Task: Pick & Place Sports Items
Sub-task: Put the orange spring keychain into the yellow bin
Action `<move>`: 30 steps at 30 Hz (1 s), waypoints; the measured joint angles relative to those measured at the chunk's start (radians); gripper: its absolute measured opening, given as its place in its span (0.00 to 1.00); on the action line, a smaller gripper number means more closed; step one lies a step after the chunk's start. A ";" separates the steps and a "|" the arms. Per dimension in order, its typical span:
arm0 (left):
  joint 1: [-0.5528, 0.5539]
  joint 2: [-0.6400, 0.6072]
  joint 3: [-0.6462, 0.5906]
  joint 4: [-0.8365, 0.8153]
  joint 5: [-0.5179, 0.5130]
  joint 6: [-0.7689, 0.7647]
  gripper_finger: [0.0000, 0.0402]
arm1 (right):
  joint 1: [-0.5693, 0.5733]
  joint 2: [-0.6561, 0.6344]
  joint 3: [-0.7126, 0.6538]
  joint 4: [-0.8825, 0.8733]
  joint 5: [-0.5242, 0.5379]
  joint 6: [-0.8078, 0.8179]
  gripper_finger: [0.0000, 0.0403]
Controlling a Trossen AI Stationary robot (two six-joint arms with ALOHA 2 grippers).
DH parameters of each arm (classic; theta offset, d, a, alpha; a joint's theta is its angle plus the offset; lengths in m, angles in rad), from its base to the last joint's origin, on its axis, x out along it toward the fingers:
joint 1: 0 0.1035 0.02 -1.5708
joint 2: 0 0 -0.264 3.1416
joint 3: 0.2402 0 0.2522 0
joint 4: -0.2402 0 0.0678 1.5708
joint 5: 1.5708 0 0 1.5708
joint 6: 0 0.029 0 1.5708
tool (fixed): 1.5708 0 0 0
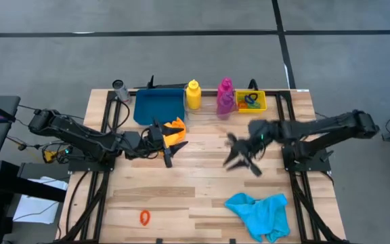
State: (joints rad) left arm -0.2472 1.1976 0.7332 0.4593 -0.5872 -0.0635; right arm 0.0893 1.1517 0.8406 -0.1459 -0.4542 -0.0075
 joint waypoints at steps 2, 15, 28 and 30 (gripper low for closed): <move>-0.006 0.000 0.000 -0.025 0.034 -0.006 0.60 | 0.084 0.043 -0.010 0.018 0.078 0.012 0.23; -0.095 0.000 0.000 -0.234 0.352 -0.054 0.60 | 0.381 0.379 -0.016 0.101 0.549 0.015 0.23; -0.472 0.010 -0.043 -0.518 0.330 -0.515 0.60 | 0.387 0.433 -0.015 0.204 0.570 0.015 0.23; -0.517 0.010 -0.075 -0.521 0.286 -0.575 0.60 | 0.387 0.433 -0.015 0.212 0.570 0.015 0.23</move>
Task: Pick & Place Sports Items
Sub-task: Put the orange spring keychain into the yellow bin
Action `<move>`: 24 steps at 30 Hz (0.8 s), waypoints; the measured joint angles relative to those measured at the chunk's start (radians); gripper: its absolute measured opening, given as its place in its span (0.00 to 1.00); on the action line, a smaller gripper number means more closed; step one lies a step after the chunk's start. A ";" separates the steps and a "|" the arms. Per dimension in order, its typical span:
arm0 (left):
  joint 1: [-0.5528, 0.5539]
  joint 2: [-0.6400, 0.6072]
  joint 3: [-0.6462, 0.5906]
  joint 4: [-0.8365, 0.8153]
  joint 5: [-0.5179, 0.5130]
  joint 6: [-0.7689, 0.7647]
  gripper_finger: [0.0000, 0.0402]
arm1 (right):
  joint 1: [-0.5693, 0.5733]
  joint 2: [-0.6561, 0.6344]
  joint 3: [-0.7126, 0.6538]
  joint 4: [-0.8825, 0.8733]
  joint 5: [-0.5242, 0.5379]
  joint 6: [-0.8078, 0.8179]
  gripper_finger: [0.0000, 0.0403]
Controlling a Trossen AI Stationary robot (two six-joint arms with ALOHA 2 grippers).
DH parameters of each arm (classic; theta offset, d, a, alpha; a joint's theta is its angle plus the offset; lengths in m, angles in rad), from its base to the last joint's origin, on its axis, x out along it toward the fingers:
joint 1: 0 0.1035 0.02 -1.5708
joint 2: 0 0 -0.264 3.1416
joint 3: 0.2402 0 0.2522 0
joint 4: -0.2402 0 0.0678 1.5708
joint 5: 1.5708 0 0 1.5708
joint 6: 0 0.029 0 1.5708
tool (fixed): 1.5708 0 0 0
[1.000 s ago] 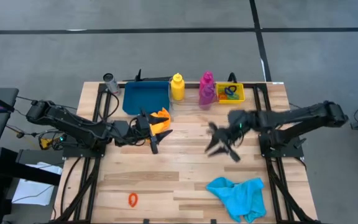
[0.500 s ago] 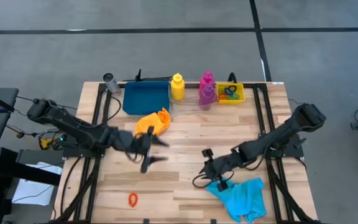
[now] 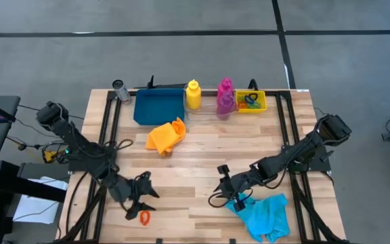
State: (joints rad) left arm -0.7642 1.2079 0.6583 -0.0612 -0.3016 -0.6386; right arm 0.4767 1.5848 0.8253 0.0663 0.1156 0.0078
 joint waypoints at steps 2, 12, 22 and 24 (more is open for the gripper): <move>-0.039 0.000 -0.039 0.027 -0.054 -0.067 0.60 | 0.000 0.000 0.000 0.008 0.001 0.000 0.23; -0.173 0.000 -0.353 0.487 -0.163 -0.153 0.60 | -0.001 0.000 0.000 0.090 0.057 0.007 0.23; -0.208 -0.001 -0.524 0.540 -0.110 -0.163 0.60 | -0.042 0.000 0.000 0.212 0.076 0.015 0.23; -0.208 -0.001 -0.534 0.538 -0.099 -0.163 0.60 | -0.059 0.000 0.000 0.224 0.077 0.015 0.23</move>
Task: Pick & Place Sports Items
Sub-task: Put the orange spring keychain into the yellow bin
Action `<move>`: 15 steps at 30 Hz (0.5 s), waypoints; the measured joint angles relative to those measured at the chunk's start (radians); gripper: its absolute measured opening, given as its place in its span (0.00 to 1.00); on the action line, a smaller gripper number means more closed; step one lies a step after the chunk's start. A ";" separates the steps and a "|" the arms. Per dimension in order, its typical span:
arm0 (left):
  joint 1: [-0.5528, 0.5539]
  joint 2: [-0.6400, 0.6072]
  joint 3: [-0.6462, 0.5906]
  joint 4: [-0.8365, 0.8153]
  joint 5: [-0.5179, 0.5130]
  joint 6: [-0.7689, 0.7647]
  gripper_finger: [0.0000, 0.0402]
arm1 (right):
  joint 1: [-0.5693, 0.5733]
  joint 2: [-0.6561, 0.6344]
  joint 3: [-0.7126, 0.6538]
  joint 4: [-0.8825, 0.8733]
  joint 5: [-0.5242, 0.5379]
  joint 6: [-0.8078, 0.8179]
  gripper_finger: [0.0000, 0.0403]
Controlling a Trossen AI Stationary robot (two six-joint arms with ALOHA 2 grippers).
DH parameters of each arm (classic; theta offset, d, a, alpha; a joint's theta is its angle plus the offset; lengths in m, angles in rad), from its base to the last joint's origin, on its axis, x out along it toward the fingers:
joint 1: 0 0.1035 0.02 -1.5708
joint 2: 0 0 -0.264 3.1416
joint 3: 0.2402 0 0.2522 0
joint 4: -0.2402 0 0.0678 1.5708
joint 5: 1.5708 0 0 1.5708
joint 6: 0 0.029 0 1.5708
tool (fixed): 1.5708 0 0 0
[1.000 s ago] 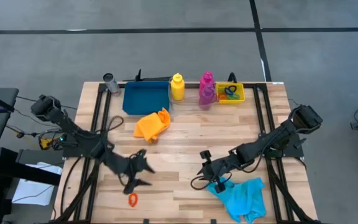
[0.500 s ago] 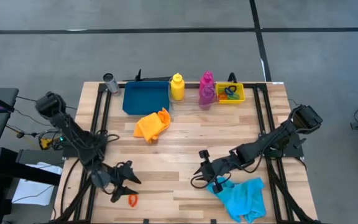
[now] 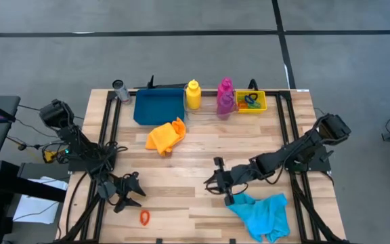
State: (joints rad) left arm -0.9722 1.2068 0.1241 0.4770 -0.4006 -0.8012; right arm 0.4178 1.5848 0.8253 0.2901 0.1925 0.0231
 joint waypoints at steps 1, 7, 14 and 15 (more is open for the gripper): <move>0.000 0.000 -0.003 0.000 0.005 0.005 0.60 | -0.010 0.000 0.000 0.001 0.000 0.000 0.23; 0.000 0.023 -0.005 0.017 0.018 0.078 0.60 | -0.059 0.000 0.000 0.002 0.000 0.000 0.23; 0.000 0.180 -0.002 0.175 0.020 0.088 0.60 | -0.074 0.000 0.000 0.002 0.000 -0.003 0.23; 0.000 0.212 0.006 0.207 0.020 0.087 0.60 | -0.074 0.000 0.000 0.002 0.000 -0.009 0.23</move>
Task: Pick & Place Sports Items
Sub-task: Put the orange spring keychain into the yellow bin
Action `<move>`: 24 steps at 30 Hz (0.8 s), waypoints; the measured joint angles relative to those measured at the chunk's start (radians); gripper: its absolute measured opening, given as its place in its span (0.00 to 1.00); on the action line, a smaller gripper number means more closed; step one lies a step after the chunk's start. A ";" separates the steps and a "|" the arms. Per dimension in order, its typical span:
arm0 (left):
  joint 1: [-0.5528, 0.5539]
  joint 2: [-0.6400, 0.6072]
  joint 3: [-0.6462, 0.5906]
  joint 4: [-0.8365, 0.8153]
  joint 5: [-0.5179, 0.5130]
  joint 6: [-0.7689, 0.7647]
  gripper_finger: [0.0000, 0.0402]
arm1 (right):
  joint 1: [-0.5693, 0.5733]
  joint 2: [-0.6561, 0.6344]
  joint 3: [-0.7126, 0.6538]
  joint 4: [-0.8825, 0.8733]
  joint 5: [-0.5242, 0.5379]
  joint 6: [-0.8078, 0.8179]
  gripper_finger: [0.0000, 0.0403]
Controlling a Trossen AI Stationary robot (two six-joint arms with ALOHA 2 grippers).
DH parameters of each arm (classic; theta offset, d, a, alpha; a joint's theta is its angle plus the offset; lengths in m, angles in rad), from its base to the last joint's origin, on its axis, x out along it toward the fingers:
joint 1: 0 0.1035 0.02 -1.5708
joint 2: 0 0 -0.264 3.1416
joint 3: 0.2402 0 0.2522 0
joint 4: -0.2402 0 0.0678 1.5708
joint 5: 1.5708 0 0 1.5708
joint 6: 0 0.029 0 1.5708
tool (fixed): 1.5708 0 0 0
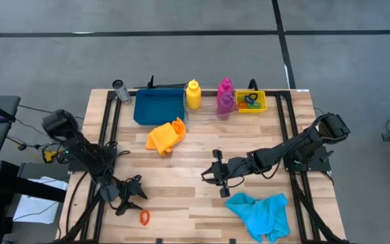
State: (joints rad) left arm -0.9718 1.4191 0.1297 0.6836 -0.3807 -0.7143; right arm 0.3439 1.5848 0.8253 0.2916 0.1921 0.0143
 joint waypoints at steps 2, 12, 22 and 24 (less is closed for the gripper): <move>0.000 0.064 0.024 0.050 0.003 0.002 0.60 | 0.000 0.000 0.000 0.000 0.000 -0.006 0.23; -0.021 0.307 0.180 0.107 -0.003 -0.018 0.60 | 0.000 0.000 0.000 0.002 0.000 -0.007 0.23; -0.083 0.355 0.197 0.086 -0.049 0.000 0.44 | 0.001 0.000 0.000 0.004 0.000 -0.007 0.23; -0.092 0.355 0.197 0.071 -0.052 0.028 0.41 | 0.001 0.000 0.000 0.004 0.000 -0.007 0.23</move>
State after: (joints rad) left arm -1.0641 1.7744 0.3267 0.7545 -0.4328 -0.6860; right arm 0.3447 1.5845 0.8253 0.2957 0.1918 0.0074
